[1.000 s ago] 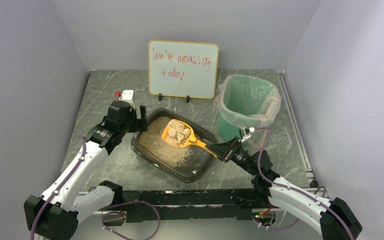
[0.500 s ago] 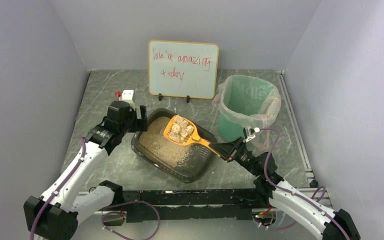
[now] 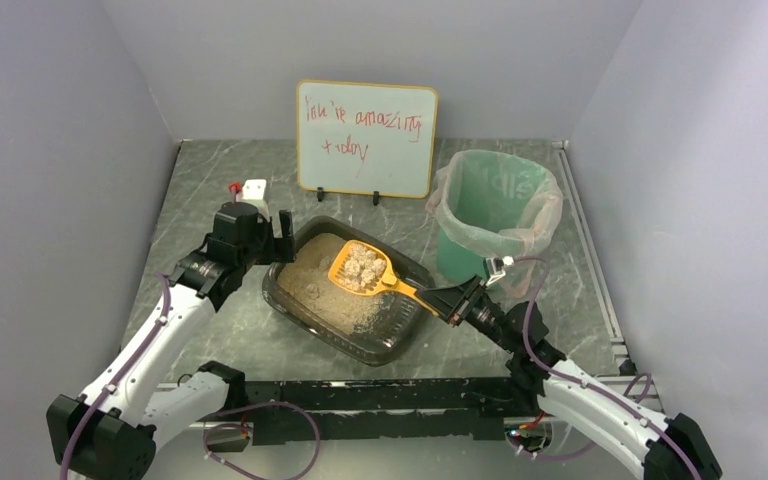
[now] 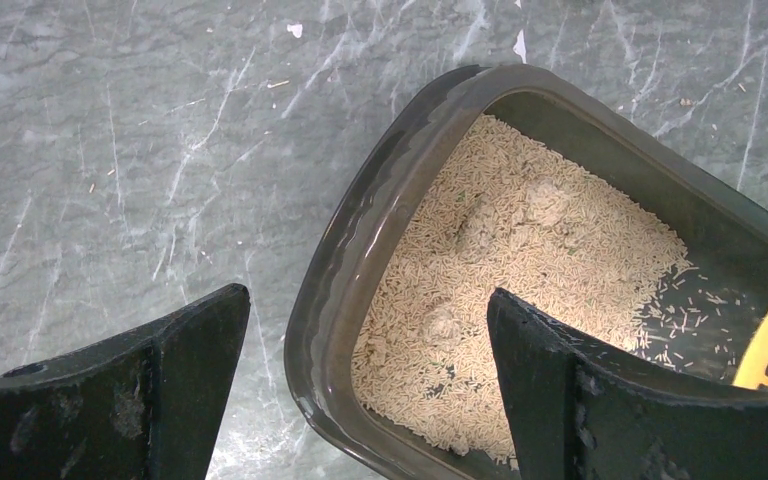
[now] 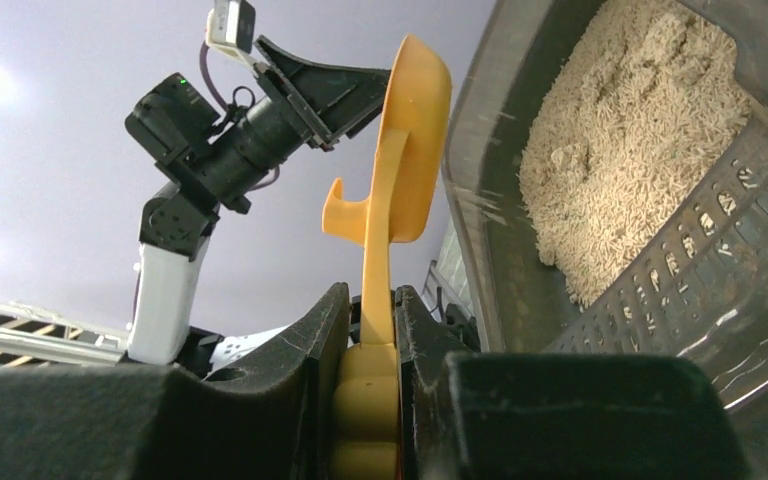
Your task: Clean the litter box
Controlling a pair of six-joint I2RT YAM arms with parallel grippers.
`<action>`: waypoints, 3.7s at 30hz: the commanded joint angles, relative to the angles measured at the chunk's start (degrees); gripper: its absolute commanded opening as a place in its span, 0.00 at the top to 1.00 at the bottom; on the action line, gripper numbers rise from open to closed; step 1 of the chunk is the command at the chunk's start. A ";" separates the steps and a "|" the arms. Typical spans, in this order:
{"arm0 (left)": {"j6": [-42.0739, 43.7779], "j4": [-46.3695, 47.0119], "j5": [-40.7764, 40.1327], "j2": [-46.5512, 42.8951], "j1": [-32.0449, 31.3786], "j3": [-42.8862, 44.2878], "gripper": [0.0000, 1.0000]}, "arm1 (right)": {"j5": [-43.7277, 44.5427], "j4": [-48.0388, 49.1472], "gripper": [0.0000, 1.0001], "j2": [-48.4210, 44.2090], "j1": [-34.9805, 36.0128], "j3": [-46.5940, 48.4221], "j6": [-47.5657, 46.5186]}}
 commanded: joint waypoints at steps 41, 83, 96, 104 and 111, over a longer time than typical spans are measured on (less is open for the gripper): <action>0.95 1.80 1.63 -1.38 0.38 0.23 0.06 | 3.59 -2.87 1.00 -1.83 3.26 1.72 -0.61; 0.92 2.01 2.29 -1.44 0.78 0.40 0.06 | -4.23 5.03 1.00 2.78 -2.87 -0.48 2.70; 0.93 2.19 2.64 -1.59 0.86 0.38 0.06 | -5.28 2.88 1.00 2.98 -3.75 2.29 0.64; 0.85 1.76 2.61 -1.98 0.87 0.17 0.06 | -3.04 10.55 1.00 6.15 0.31 -2.54 3.98; 0.84 1.93 2.90 -2.16 0.87 0.12 0.06 | -0.95 1.29 1.00 3.43 2.07 2.15 -0.04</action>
